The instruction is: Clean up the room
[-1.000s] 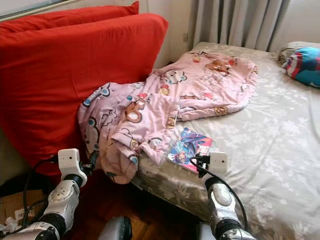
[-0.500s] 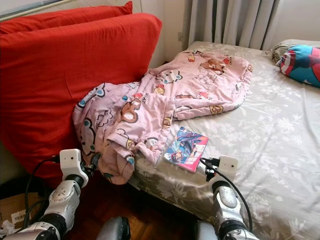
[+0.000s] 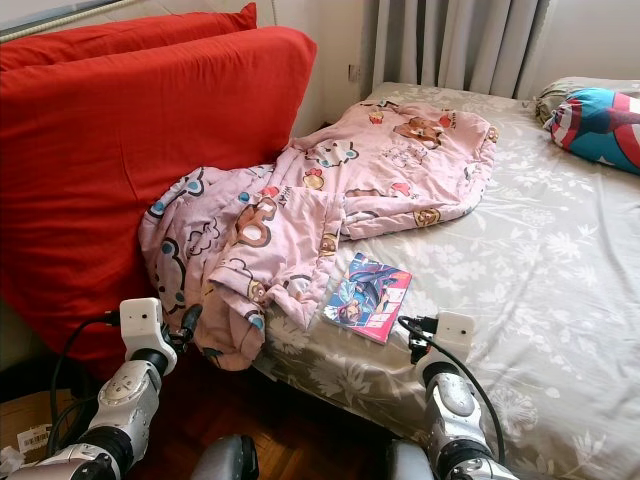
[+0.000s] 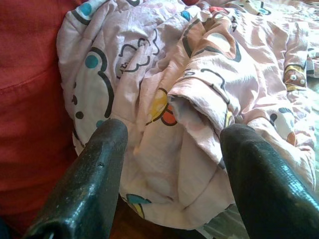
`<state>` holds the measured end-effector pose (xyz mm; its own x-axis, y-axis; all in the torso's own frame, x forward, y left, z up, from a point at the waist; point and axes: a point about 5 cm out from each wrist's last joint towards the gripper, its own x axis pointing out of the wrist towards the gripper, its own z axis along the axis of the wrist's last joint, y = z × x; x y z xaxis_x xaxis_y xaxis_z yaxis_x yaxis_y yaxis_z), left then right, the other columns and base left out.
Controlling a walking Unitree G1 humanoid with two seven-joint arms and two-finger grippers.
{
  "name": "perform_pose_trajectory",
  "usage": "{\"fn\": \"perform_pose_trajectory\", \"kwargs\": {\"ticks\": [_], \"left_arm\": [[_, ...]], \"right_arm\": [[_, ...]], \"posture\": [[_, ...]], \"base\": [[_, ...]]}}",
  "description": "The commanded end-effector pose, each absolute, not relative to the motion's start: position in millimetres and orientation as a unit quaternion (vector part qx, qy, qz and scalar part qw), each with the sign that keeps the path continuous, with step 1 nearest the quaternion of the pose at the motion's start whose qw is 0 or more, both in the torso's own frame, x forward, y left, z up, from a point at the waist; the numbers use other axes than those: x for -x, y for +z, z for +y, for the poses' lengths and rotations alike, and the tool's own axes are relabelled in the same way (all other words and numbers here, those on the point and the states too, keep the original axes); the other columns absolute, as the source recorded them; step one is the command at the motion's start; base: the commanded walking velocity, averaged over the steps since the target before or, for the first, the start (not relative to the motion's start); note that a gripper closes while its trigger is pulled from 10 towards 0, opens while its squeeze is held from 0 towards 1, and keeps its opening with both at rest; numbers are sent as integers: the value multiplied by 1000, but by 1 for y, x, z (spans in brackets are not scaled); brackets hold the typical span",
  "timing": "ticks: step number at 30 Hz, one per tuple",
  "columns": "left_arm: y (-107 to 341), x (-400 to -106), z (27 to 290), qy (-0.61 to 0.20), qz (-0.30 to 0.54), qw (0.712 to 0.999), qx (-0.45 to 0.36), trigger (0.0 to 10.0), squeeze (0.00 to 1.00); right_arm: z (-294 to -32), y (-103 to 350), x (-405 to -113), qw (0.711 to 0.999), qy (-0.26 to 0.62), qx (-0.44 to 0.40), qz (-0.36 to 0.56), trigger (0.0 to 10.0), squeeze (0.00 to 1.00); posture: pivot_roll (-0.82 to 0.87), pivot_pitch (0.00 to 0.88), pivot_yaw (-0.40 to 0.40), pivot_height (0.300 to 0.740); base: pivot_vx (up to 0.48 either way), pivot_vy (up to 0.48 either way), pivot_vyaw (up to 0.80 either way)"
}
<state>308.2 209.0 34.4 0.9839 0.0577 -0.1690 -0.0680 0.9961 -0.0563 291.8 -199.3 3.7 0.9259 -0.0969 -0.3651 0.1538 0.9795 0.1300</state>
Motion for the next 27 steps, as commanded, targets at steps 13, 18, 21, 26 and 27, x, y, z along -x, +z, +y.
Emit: {"fn": "perform_pose_trajectory", "kwargs": {"ticks": [13, 18, 21, 26, 27], "left_arm": [[38, -311, 210, 31, 79, 996, 35, 10000, 0], [38, -311, 210, 32, 79, 996, 34, 10000, 0], [38, -311, 210, 33, 80, 996, 34, 10000, 0], [38, -311, 210, 31, 80, 996, 34, 10000, 0], [38, -311, 210, 31, 80, 996, 34, 10000, 0]], "right_arm": [[-195, 5, -295, 979, -54, -77, 183, 10000, 0], [-196, 5, -295, 976, -64, -88, 186, 10000, 0], [-195, 4, -296, 974, -63, -104, 193, 10000, 0], [-195, 4, -297, 972, -52, -93, 210, 10000, 0], [-195, 4, -297, 972, -51, -91, 212, 10000, 0]], "posture": [[42, 0, 47, 598], [45, 0, 48, 598], [45, 0, 49, 598], [54, 0, 48, 598], [55, 0, 48, 598]], "base": [[357, 0, 0], [362, 0, 0], [0, 0, 0], [0, 0, 0], [0, 0, 0]]}}
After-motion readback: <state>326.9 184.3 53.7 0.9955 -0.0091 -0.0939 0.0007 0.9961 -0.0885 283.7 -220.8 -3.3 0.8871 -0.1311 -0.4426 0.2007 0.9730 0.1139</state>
